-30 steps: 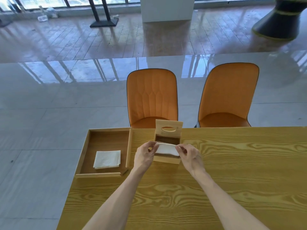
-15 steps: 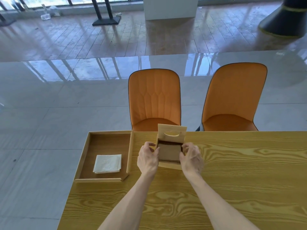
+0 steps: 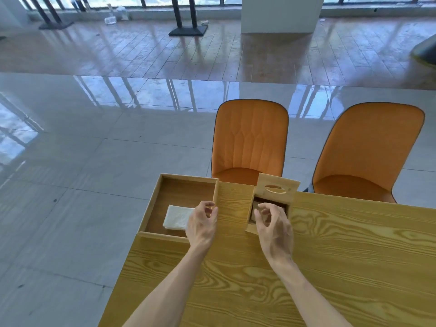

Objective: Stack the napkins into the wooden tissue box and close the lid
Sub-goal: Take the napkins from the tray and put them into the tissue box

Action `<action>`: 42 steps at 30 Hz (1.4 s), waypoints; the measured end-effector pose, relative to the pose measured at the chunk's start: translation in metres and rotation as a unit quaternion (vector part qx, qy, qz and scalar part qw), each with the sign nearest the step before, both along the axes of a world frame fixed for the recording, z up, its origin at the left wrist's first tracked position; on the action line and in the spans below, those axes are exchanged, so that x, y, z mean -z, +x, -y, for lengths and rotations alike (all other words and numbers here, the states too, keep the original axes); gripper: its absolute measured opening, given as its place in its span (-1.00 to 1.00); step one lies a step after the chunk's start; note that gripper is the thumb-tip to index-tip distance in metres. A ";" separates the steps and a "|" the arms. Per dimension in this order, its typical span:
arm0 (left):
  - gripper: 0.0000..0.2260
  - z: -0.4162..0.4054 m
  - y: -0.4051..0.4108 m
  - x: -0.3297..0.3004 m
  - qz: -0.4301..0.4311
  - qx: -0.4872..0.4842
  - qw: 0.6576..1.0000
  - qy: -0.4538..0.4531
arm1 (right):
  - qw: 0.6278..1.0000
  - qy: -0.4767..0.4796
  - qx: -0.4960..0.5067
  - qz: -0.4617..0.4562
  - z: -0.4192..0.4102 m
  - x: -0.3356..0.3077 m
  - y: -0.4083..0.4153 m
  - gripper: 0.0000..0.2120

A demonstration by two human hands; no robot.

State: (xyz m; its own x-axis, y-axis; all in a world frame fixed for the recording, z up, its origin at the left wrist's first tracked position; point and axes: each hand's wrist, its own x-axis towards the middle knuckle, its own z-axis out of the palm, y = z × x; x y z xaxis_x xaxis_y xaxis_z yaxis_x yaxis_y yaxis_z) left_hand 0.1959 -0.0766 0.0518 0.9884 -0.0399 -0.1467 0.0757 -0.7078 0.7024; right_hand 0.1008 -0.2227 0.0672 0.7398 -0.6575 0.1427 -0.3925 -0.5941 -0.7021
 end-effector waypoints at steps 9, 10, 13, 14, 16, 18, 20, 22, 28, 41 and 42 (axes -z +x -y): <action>-0.56 -0.097 0.028 0.007 -0.070 -0.036 0.996 0.030 | 0.960 0.212 -0.140 -0.115 -0.095 0.003 0.060 -0.52; -0.52 -0.103 0.032 0.008 -0.088 -0.030 0.995 0.025 | 0.952 0.229 -0.154 -0.130 -0.104 0.004 0.066 -0.50; -0.44 -0.115 0.043 0.006 -0.137 -0.014 0.991 0.007 | 0.924 0.284 -0.170 -0.189 -0.125 0.006 0.084 -0.43; -0.42 -0.117 0.047 0.005 -0.154 -0.009 0.988 -0.003 | 0.914 0.303 -0.174 -0.207 -0.130 0.006 0.089 -0.40; -0.39 -0.118 0.055 0.004 -0.189 -0.002 0.982 -0.025 | 0.896 0.342 -0.165 -0.231 -0.137 0.010 0.098 -0.32; -0.36 -0.119 0.063 0.006 -0.223 0.000 0.973 -0.050 | 0.881 0.380 -0.140 -0.244 -0.140 0.014 0.106 -0.30; -0.34 -0.120 0.069 0.010 -0.257 -0.003 0.964 -0.070 | 0.871 0.411 -0.120 -0.240 -0.142 0.015 0.111 -0.38; -0.33 -0.120 0.073 0.016 -0.278 -0.006 0.957 -0.077 | 0.863 0.432 -0.108 -0.237 -0.144 0.019 0.113 -0.47; -0.39 -0.123 0.086 0.029 -0.297 -0.054 0.951 -0.066 | 0.882 0.397 -0.012 -0.253 -0.151 0.031 0.115 -0.49; -0.68 -0.119 0.096 0.043 -0.346 -0.036 0.936 -0.057 | 0.868 0.425 -0.006 -0.258 -0.142 0.042 0.118 -0.59; -0.69 -0.119 0.095 0.042 -0.340 -0.031 0.938 -0.057 | 0.868 0.425 -0.007 -0.256 -0.142 0.043 0.118 -0.60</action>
State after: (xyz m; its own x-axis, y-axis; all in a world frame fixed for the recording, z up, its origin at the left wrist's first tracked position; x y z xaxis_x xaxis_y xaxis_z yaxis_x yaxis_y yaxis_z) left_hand 0.2908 0.0424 0.0102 0.6686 -0.0394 -0.7426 0.5718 -0.6111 0.5474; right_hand 0.2187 -0.0812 0.0245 0.5723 -0.3536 -0.7399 -0.7794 0.0459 -0.6248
